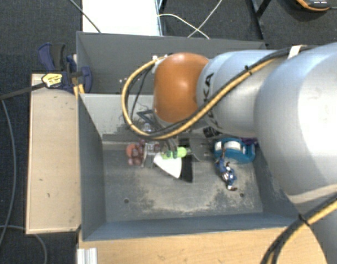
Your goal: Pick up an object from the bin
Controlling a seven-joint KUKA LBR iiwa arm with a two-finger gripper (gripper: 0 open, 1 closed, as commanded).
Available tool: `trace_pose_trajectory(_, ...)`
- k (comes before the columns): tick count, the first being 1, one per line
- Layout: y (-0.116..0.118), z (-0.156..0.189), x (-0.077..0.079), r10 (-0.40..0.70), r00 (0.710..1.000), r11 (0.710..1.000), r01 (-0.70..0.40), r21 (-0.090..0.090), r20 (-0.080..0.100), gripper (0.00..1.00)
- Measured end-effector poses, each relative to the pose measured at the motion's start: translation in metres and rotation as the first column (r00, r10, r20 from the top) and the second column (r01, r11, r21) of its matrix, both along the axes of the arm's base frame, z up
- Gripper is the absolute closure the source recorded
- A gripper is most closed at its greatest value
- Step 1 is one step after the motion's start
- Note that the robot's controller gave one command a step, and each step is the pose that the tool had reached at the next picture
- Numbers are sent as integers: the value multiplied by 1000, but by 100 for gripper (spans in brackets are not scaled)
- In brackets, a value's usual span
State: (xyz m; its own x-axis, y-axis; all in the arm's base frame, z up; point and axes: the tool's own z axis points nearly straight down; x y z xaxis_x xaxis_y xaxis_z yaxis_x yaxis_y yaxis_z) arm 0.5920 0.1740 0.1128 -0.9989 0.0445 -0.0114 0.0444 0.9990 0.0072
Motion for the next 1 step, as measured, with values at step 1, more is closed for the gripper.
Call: trace_pose_trajectory(1,0,17,-1,-1,1000,1000,1,0,-2,100)
